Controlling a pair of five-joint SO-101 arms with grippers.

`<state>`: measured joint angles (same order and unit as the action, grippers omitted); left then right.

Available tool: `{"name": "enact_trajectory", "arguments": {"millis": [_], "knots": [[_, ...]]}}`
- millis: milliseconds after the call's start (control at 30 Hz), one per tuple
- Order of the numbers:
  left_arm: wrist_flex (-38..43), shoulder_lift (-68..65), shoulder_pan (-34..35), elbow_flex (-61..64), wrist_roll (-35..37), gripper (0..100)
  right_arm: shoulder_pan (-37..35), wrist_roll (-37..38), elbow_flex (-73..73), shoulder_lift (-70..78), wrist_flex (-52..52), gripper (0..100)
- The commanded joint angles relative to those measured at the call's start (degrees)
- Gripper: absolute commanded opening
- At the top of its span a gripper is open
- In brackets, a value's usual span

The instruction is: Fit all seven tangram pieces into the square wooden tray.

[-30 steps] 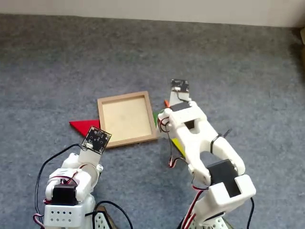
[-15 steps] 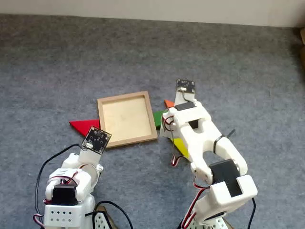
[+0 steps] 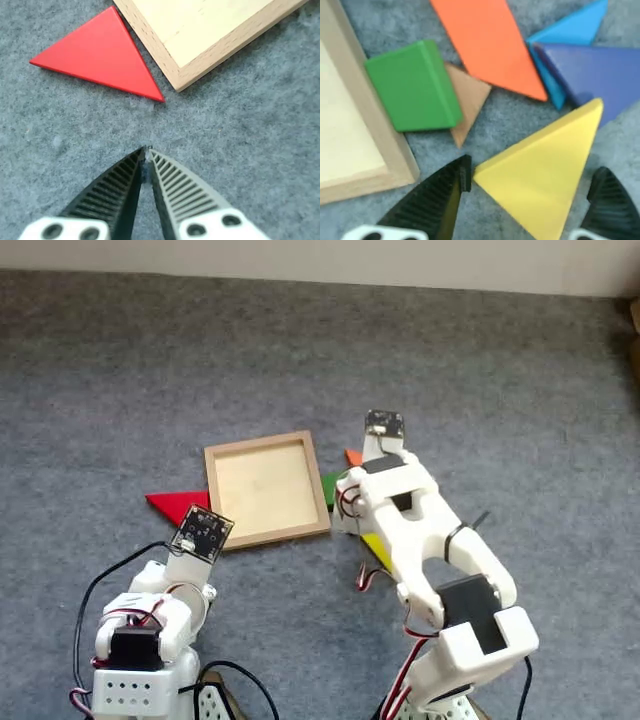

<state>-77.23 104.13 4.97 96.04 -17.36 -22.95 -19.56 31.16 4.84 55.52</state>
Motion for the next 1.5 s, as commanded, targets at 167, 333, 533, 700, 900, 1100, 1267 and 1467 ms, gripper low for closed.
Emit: {"name": "enact_trajectory", "arguments": {"millis": [167,333,533,700,900,1100,1267,1467], "knots": [[-0.26,-0.48,-0.4,1.1,-0.09,1,-1.01,-0.18,0.04,-0.92,1.63,35.1],[-0.26,-0.48,-0.4,1.1,-0.09,1,-0.48,-0.18,-0.04,-0.92,1.45,35.1],[-0.26,-0.48,-0.4,1.1,-0.09,1,1.45,-0.18,0.13,-0.84,-1.8,34.8],[-0.26,-0.48,-0.4,1.1,-0.09,1,1.45,2.37,0.4,-0.84,-1.8,34.7],[-0.26,-0.48,-0.4,1.1,-0.09,1,1.45,2.64,0.4,-1.19,-1.8,30.7],[-0.26,-0.48,-0.4,1.1,-0.09,1,1.27,2.64,-0.04,-1.45,-1.8,22.8],[-0.26,-0.48,-0.4,1.1,-0.09,1,1.01,2.64,-0.04,-1.54,-1.54,22.4],[-0.26,-0.48,-0.4,1.1,-0.09,1,-1.01,6.24,-4.79,-1.54,4.7,22.4]]}}
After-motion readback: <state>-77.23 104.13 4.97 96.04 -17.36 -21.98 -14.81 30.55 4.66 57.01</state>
